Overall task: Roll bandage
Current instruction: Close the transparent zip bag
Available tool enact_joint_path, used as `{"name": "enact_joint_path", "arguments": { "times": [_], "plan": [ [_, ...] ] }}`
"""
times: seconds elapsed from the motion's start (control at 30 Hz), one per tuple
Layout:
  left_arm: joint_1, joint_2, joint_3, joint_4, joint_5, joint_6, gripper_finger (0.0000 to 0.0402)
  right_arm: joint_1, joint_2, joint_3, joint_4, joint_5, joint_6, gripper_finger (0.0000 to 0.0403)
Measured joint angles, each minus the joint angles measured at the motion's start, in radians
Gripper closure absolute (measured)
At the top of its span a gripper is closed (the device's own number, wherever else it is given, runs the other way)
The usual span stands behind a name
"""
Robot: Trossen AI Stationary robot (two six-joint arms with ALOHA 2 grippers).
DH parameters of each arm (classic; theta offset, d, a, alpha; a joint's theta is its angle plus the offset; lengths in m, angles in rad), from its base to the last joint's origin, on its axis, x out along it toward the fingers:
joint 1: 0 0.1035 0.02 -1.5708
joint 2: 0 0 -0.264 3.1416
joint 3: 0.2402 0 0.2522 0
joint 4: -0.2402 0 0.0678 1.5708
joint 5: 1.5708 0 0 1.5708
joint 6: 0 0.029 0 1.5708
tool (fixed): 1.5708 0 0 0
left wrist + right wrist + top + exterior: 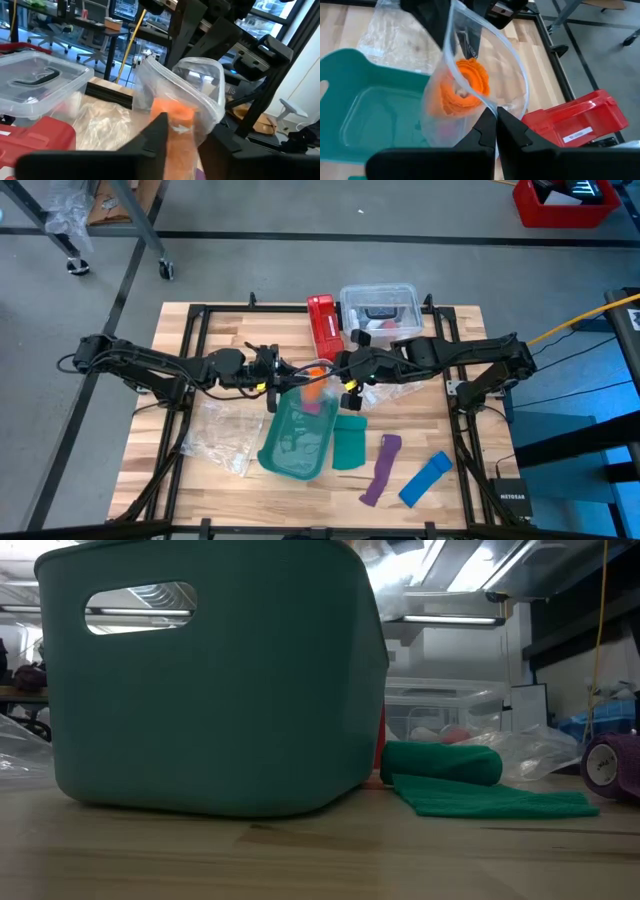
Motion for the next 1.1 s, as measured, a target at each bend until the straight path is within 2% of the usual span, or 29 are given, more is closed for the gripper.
{"name": "enact_joint_path", "arguments": {
  "times": [0.17,0.4,0.6,0.83,1.1],
  "plan": [
    [0.0,0.0,0.0,-0.002,0.0,0.003,0.0393,0.0,0.0,0.0,-0.031,-0.016,-0.005,0.0395],
    [0.0,0.0,0.0,-0.011,0.001,-0.001,0.04,0.0,0.0,0.0,-0.078,-0.024,-0.009,0.0388],
    [0.0,-0.008,0.0,-0.103,0.002,-0.006,0.0401,0.0,0.0,0.0,-0.088,-0.146,-0.009,0.0329],
    [0.0,-0.083,0.0,-0.181,0.002,0.005,0.0401,0.0,0.0,0.0,-0.114,-0.147,0.032,0.0267],
    [-0.005,-0.21,0.0,-0.287,0.003,0.029,0.0401,0.0,0.0,0.0,-0.222,-0.147,0.12,0.0256]
  ]
}}
